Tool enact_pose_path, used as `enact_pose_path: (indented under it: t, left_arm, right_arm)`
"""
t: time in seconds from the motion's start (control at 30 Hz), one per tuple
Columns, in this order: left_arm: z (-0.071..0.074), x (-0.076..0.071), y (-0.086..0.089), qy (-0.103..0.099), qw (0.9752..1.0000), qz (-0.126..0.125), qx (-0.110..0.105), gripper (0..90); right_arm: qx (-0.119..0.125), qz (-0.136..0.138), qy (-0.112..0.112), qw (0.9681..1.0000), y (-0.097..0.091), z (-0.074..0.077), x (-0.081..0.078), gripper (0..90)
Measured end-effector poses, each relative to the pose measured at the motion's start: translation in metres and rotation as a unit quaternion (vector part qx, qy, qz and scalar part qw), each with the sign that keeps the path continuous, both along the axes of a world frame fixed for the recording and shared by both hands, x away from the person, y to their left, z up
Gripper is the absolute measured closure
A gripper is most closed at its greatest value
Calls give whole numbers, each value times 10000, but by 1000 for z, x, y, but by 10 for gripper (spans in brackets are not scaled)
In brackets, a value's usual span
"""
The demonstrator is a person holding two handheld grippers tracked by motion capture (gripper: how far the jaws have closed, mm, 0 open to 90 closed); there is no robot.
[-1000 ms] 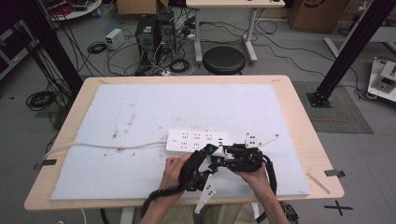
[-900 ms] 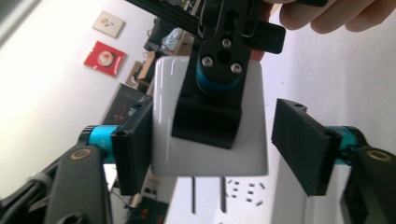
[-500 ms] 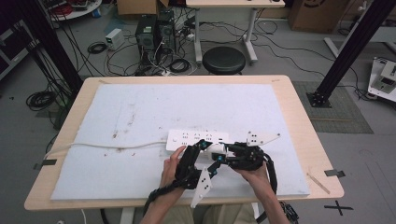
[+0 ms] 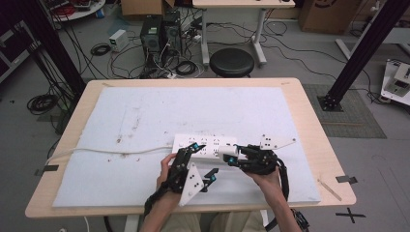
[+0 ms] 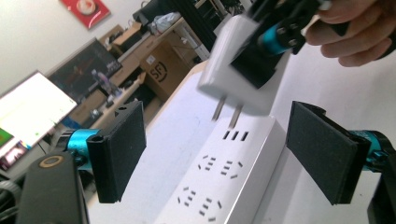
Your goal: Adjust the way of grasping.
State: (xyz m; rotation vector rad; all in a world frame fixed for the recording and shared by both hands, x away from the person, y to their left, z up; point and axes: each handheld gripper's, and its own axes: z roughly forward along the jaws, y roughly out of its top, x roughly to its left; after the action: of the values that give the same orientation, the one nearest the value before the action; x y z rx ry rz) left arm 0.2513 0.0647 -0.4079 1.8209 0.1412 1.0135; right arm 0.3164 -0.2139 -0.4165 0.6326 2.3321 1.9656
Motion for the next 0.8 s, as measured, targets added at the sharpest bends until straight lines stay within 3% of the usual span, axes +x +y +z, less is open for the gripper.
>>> enact_pose_path:
  t: [0.03, 0.07, 0.27, 0.47, 0.6, 0.67, 0.7, 0.73, 0.77, 0.8]
  left_arm:
    - [0, 0, 0, 0, 10000, 0, 0, 202]
    - [2, 3, 12, 282, 9989, 66, -365, 202]
    - [0, 8, 37, 743, 9934, 331, -803, 206]
    - [-3, 11, 64, 1107, 9836, 704, -1239, 210]
    - [-3, 13, 85, 1333, 9754, 938, -1482, 210]
    - [-3, 13, 85, 1333, 9754, 938, -1482, 210]
    - [-2, 13, 101, 1431, 9707, 1112, -1578, 210]
    - [-2, 13, 101, 1431, 9707, 1112, -1578, 210]
    - [-1, 13, 111, 1486, 9681, 1188, -1628, 210]
    - [0, 13, 115, 1515, 9673, 1211, -1633, 210]
  right_arm:
    - [0, 0, 0, 10000, 0, 0, 0, 630]
    - [-6, -84, -58, 9999, -3, 2, -2, 630]
    - [15, -172, -135, 9998, -9, 3, -3, 630]
    - [12, -211, -122, 9997, -15, 2, -3, 630]
    - [26, -258, -188, 9995, -18, 2, -3, 630]
    - [23, -222, -183, 9996, -19, 2, -3, 630]
    - [-11, -227, -224, 9995, -19, 2, -4, 629]
    - [-18, -236, -241, 9994, -19, 2, -4, 630]
    - [-12, -248, -279, 9993, -20, 2, -4, 629]
    - [-6, -239, -313, 9992, -20, 2, -4, 630]
